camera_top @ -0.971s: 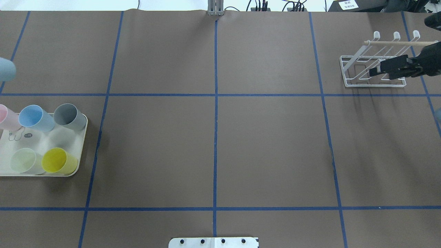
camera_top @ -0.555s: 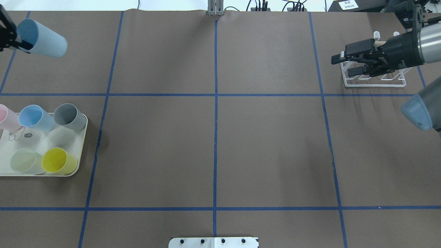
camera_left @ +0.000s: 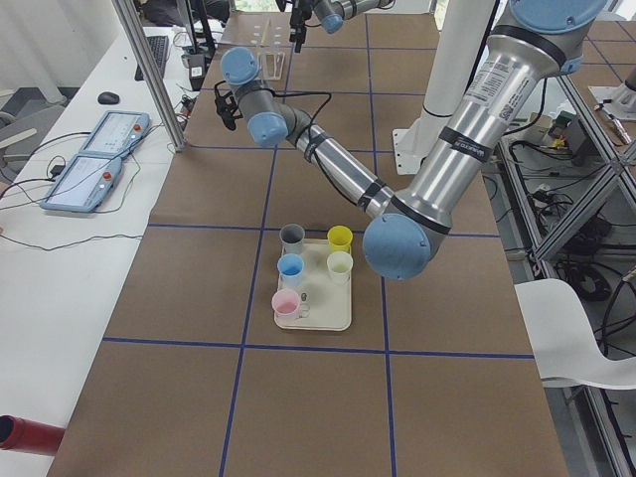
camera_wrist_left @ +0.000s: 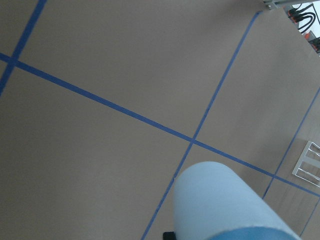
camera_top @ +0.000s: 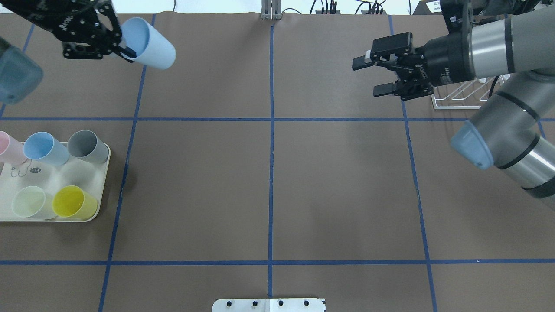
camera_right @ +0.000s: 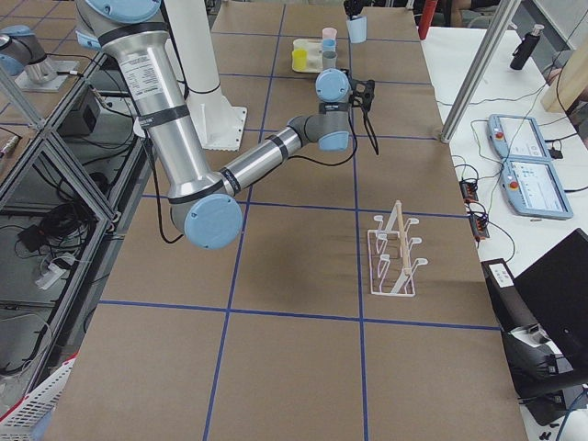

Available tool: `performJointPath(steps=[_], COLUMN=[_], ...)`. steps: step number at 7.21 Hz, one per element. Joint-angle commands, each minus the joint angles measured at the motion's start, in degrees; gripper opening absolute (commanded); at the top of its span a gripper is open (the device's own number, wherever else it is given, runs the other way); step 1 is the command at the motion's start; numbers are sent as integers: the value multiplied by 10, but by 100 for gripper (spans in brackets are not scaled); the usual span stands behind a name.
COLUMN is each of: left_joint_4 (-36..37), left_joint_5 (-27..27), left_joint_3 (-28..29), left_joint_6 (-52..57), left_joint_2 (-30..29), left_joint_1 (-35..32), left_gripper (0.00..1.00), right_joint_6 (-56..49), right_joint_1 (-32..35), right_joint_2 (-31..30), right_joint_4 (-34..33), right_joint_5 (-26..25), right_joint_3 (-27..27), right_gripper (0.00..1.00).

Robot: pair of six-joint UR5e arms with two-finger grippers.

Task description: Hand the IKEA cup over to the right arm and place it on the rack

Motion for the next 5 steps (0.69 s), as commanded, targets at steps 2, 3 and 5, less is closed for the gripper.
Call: performJointPath(steps=[2,3,5], left_joint_4=[-205,-311,-585], left_joint_5=[202,241,252], left_joint_3=[6,20,112], left_joint_6=[-250,-341,-519], left_joint_2=[-41,-38,-32], left_joint_1=[111,136,138], left_gripper=[0,0,0], right_joint_6=[24,37,125], right_joint_1=[-61,-64,-85], right_joint_2=[30,40,49], right_joint_4=[0,0,115], right_joint_5=[-80,-100,-165], right_joint_3=[21,22,4], right_gripper=[98,99,99])
